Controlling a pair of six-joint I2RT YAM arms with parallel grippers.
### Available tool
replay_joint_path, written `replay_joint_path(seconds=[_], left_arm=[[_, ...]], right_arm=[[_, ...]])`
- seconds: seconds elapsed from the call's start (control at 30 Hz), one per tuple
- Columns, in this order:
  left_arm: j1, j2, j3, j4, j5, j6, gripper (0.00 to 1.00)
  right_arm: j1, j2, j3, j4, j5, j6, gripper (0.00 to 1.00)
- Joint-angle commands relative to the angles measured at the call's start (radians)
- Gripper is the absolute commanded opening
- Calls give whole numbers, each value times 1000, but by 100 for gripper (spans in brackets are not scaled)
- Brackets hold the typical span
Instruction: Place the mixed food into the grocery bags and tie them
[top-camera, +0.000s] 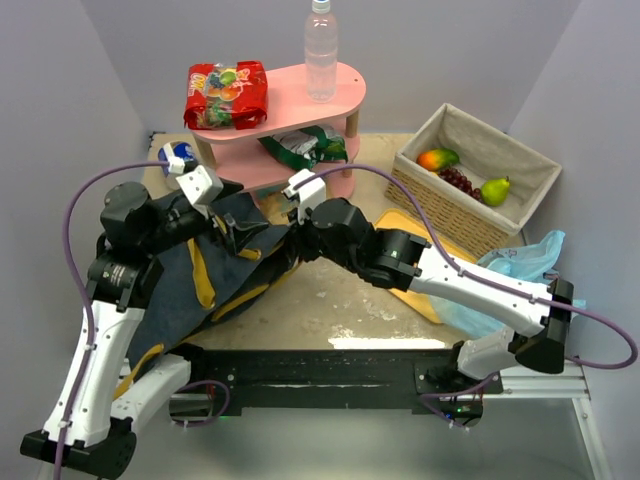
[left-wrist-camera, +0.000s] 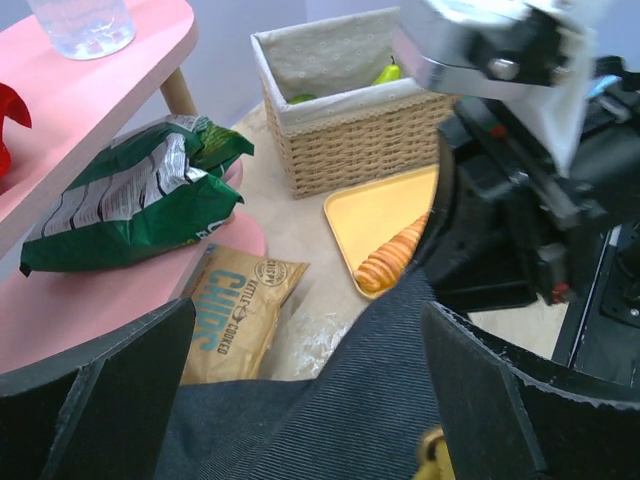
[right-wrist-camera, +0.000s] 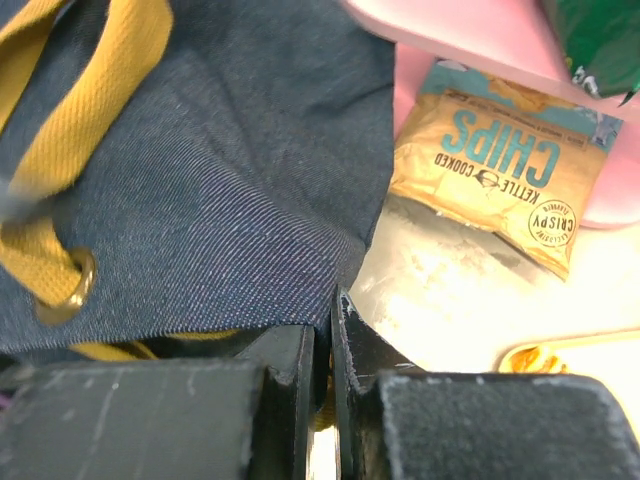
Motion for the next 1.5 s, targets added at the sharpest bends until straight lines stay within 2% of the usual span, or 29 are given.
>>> replay_joint_path(seconds=[0.0,0.2,0.43,0.63,0.77,0.87,0.9,0.97,1.0,1.03,1.07,1.1,1.2,1.3,1.37,1.47], left_arm=[[-46,7,47,-141,-125,58,99],[-197,26,47,-230,-369,104,98],[-303,10,18,-204,-603,152,98],[-331,-35,-27,-165,-735,192,96],[-346,-23,-41,-192,-734,202,93],[-350,9,-33,-220,-726,198,74],[-350,17,-25,-226,-732,198,56],[-351,40,-10,-234,-783,184,27],[-350,45,7,-232,-836,178,5],[-350,54,19,-234,-858,173,0],[-351,57,30,-229,-878,166,0],[-351,60,39,-229,-900,163,0],[-350,69,68,-215,-924,155,0],[-351,79,88,-194,-953,146,0],[-350,85,96,-178,-958,141,0],[-350,86,94,-152,-961,138,0]], right_arm=[[-59,39,110,-4,30,33,0],[-110,124,196,-24,-16,65,0],[-136,168,231,-1,-55,77,0],[-148,174,237,7,-74,77,0],[-153,178,242,10,-80,79,0],[-156,181,253,11,-97,79,0],[-156,181,257,13,-103,79,0],[-157,179,271,15,-120,76,0],[-157,178,274,15,-128,71,5],[-157,175,273,19,-163,64,13],[-157,161,270,24,-181,57,22],[-157,153,248,40,-193,50,42],[-157,98,193,41,-201,51,82],[-157,11,94,66,-204,96,94],[-157,-31,37,93,-224,149,96],[-146,-86,-86,224,-293,244,97]])
